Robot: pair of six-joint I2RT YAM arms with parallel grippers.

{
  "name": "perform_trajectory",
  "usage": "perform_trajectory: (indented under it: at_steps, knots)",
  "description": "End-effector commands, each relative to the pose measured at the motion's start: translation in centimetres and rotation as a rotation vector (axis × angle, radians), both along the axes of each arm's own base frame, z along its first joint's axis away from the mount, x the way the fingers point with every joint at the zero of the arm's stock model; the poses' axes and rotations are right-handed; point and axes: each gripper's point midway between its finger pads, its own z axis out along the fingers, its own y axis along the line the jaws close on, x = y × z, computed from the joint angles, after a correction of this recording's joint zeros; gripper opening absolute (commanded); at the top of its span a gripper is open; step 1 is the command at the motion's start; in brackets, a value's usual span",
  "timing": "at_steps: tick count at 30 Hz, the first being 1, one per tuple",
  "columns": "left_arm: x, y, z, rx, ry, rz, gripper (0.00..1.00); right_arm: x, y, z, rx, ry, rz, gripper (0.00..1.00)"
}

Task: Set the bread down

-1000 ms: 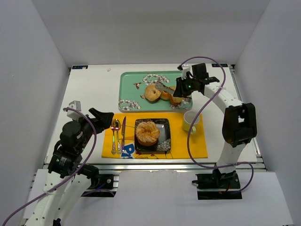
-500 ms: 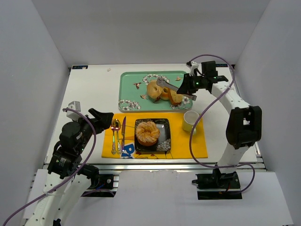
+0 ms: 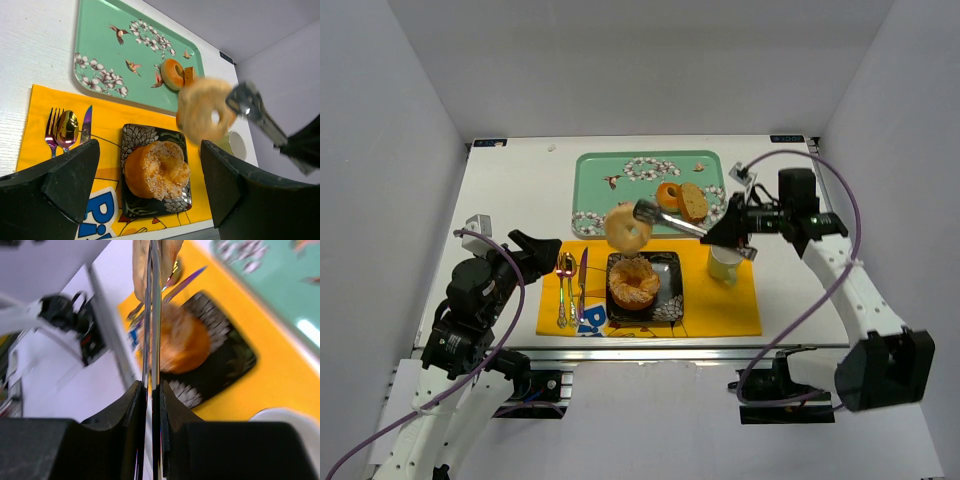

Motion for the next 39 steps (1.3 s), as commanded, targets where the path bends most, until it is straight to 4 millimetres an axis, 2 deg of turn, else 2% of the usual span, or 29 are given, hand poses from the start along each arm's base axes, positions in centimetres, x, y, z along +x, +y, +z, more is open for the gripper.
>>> perform_trajectory:
  at_steps: [1,3,4,7,10,13,16,19,20,23,28,39]
  knots:
    - [0.0,-0.1,0.7,0.001,-0.021,-0.010,0.90,-5.1,0.1,-0.1,0.063,-0.015,0.144,0.00]
    - [0.1,-0.3,0.6,0.001,-0.018,-0.016,0.90,-6.6,0.0,-0.7,0.053,-0.015,0.156,0.00]
    - [0.2,-0.4,0.5,0.002,-0.015,-0.019,0.90,-7.3,-0.3,-1.8,0.029,0.016,0.146,0.00]
    - [0.3,-0.6,0.3,0.006,-0.013,-0.031,0.91,-8.1,-0.4,-3.3,-0.004,0.027,0.144,0.00]
    - [0.5,-0.8,0.3,0.008,-0.012,-0.040,0.90,-7.9,-0.4,-4.8,-0.051,0.051,0.134,0.00]
    - [0.6,-0.9,0.5,0.008,-0.016,-0.041,0.91,-6.4,-0.6,-6.1,-0.092,0.062,0.075,0.04]
    - [0.4,-0.7,0.6,0.005,-0.020,-0.036,0.91,-5.7,-0.8,-7.2,-0.123,0.073,0.069,0.12]
    - [0.2,-0.5,0.7,0.000,-0.022,-0.026,0.91,-5.2,-1.0,-7.8,-0.158,0.081,0.062,0.27]
    - [0.1,-0.3,0.7,-0.001,-0.025,-0.019,0.90,-5.1,-1.0,-7.7,-0.156,0.077,0.065,0.36]
    - [-0.2,-0.1,0.6,-0.007,-0.024,-0.010,0.90,-4.9,-0.8,-7.3,-0.150,0.068,0.063,0.46]
    - [-0.4,0.0,0.6,-0.007,-0.021,-0.005,0.90,-4.6,-0.8,-6.3,-0.128,0.048,0.047,0.50]
    - [0.0,-0.2,0.8,-0.002,-0.025,-0.014,0.91,-3.6,-1.6,-3.4,-0.082,-0.012,0.001,0.51]
